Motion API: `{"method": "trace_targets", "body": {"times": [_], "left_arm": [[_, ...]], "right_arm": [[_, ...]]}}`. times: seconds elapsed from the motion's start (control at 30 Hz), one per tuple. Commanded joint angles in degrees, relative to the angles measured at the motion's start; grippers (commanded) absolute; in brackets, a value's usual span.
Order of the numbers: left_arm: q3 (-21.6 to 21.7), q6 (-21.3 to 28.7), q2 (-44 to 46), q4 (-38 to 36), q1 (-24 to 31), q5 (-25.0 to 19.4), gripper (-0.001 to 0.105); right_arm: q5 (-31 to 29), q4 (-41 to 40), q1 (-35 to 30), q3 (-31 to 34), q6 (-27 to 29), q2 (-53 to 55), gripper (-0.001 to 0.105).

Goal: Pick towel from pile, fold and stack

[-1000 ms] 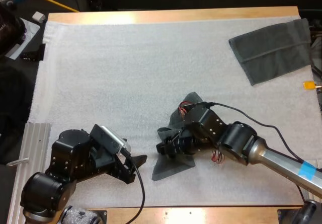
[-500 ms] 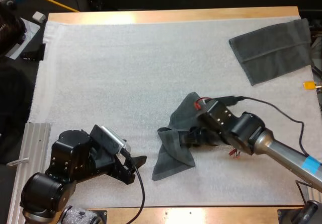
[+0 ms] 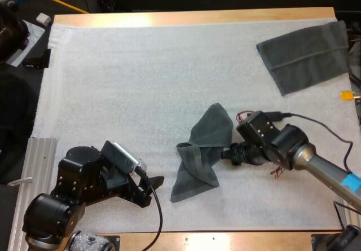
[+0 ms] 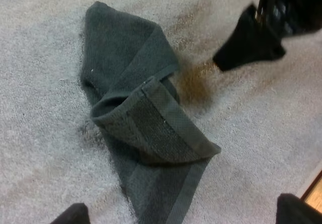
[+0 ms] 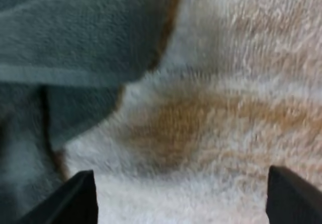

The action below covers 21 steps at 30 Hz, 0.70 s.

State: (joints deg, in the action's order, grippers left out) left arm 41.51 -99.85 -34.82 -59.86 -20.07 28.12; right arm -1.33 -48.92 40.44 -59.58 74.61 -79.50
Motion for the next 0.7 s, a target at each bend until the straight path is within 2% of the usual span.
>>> {"method": "trace_targets", "body": {"times": [0.0, 0.17, 0.27, 0.37, 0.67], "left_arm": [[0.2, 0.0, -0.2, -0.5, -0.2, 0.4, 0.071], [0.2, -0.1, -0.3, -2.2, -0.2, 0.5, 0.071], [0.3, -0.1, -0.2, -3.5, -0.2, 0.5, 0.071], [0.2, -0.3, -0.4, -4.6, -0.1, 0.6, 0.071], [0.3, -0.5, 0.0, -4.4, -0.1, 0.6, 0.070]], "right_arm": [[2.4, 3.5, 0.3, 4.1, -0.6, 0.4, 0.066], [7.2, 11.7, 0.7, 9.1, -3.2, 0.0, 0.063], [8.8, 16.0, 1.0, 10.7, -5.6, -0.7, 0.052], [9.8, 18.8, 1.3, 10.8, -8.0, -2.8, 0.047], [12.3, 26.4, 1.4, 10.6, -13.6, -7.6, 0.046]]}}
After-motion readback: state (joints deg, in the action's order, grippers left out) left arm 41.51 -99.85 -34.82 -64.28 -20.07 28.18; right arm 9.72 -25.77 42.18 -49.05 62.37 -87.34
